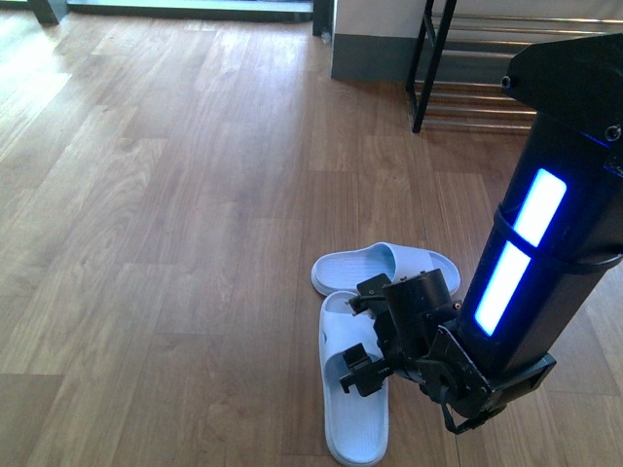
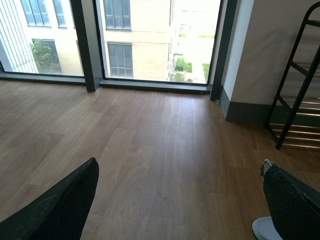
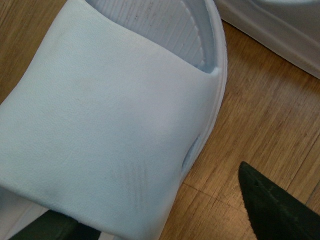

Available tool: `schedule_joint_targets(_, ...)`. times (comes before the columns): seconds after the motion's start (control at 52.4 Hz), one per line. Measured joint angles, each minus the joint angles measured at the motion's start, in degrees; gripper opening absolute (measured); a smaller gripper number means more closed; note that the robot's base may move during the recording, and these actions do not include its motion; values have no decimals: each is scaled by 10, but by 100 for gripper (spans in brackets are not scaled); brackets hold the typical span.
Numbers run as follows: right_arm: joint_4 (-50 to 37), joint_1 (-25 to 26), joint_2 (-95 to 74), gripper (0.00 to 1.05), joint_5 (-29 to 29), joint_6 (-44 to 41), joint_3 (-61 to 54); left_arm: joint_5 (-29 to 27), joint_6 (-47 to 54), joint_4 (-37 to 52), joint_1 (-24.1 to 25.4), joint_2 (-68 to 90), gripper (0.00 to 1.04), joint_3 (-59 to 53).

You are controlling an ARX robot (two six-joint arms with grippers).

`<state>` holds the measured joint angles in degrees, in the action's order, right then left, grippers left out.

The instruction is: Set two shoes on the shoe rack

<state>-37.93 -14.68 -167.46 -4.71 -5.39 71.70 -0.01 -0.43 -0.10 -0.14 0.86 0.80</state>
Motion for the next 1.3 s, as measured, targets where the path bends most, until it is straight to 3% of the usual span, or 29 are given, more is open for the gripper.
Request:
schedule_joint_targets(0.038,-10,3,-1,61,2,1,-7,0,0,0,0,0,95,0)
schedule_joint_targets(0.305,-42,16,-1,26,18,6,-37,0,0,0,0,0,95,0)
schedule_joint_targets(0.439,-59,30,3,1,33,8,-60,0,0,0,0,0,95,0)
schedule_joint_targets(0.783,-94,61,67,1,60,36,-111,0,0,0,0,0,95,0)
schedule_joint_targets(1.298,-117,107,446,1,34,44,-402,0,0,0,0,0,95,0)
